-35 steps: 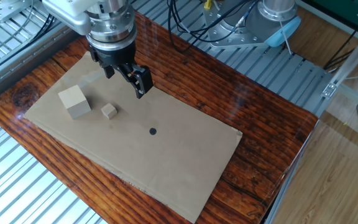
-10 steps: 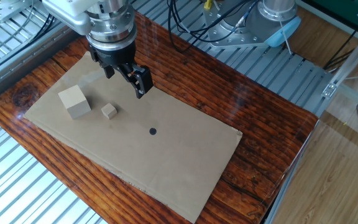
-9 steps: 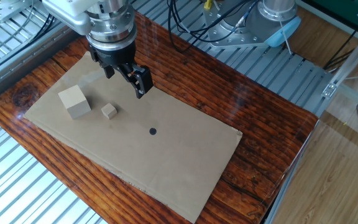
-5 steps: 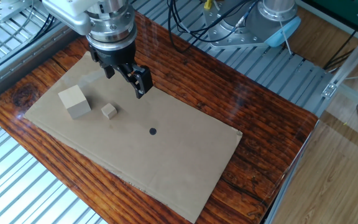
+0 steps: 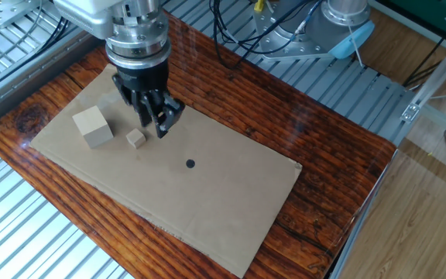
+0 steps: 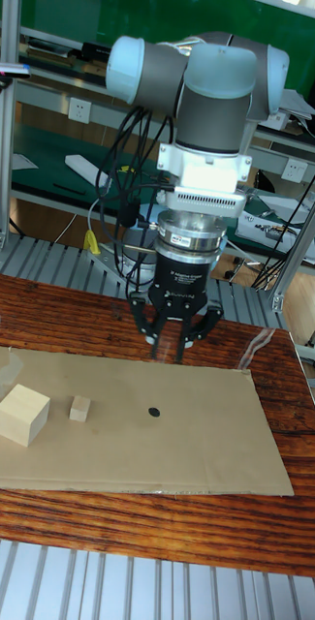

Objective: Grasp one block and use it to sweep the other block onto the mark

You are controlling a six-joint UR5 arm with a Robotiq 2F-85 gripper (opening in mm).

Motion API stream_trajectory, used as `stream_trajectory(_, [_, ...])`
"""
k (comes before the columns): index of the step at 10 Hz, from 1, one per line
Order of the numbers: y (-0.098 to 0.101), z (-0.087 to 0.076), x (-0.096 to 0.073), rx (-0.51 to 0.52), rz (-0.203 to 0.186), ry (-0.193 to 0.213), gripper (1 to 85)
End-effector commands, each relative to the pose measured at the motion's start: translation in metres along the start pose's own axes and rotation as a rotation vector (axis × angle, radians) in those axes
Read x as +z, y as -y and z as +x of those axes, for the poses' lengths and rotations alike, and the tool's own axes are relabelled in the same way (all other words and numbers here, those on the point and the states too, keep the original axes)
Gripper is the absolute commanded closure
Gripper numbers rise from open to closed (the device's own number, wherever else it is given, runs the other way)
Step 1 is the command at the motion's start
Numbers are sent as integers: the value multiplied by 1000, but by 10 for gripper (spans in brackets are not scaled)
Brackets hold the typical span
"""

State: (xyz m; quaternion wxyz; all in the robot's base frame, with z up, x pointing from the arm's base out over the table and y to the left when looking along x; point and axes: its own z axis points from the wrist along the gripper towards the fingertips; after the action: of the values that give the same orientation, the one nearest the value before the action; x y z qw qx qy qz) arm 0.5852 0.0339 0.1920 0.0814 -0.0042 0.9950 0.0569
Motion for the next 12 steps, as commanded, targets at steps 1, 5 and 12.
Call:
stream_trajectory(1, [-6,-10,-1,-24,-19,40,847])
stream_trajectory(5, [21,-9,-1,-206,56,38,847])
stream_trajectory(12, [38,-5,5,-308,54,58,847])
